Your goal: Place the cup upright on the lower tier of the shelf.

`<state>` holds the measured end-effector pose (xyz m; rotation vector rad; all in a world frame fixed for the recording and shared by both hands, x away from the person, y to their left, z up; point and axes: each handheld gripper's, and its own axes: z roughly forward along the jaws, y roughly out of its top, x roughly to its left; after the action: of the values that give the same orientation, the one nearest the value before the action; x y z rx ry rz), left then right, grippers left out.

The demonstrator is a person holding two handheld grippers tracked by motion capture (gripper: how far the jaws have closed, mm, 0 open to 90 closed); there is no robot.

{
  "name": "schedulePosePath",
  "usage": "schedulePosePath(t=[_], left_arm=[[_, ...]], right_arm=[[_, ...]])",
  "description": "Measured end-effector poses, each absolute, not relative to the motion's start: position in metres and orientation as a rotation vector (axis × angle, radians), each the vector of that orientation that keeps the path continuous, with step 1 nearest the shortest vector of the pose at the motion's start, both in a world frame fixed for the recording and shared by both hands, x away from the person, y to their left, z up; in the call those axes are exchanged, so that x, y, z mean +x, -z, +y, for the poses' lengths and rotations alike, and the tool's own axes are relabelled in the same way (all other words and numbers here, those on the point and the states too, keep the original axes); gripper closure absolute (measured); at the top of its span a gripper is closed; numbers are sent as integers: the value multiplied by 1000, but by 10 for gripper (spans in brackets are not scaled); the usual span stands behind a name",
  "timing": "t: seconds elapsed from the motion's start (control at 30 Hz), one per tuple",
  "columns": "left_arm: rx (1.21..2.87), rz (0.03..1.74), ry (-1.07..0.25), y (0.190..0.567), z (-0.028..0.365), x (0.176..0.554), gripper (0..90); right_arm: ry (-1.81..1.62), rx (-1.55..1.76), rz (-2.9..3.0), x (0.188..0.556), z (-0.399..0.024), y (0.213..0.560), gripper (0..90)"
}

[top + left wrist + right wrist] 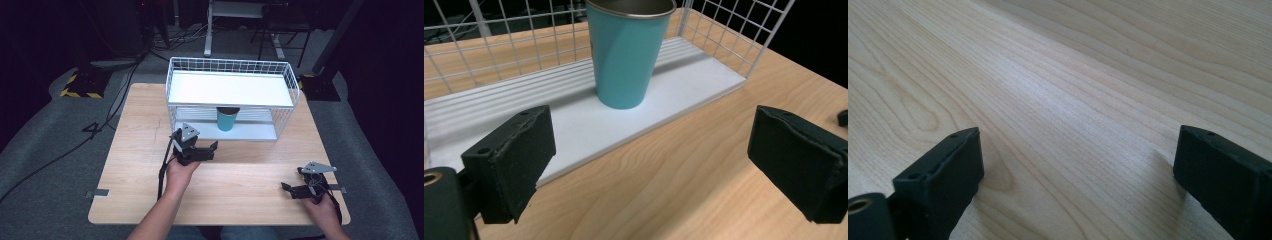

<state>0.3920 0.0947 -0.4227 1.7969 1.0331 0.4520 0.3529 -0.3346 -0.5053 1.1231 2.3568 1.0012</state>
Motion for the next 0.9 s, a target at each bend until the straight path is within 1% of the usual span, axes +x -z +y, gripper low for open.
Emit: schedulePosePath(t=[0.3, 0.53, 0.67, 0.9], left_arm=[[1781, 1015, -448, 416, 113, 370, 57], [1820, 997, -451, 414, 132, 354, 60], [1857, 997, -459, 415, 142, 345, 85], [1866, 1005, -448, 421, 159, 328, 91]], right_arm=[[-1004, 1122, 2358, 354, -334, 505, 64], [-1004, 1122, 2358, 354, -334, 505, 64], [-1004, 1121, 2358, 354, -334, 505, 64], [-1003, 1122, 2358, 354, -334, 505, 64]])
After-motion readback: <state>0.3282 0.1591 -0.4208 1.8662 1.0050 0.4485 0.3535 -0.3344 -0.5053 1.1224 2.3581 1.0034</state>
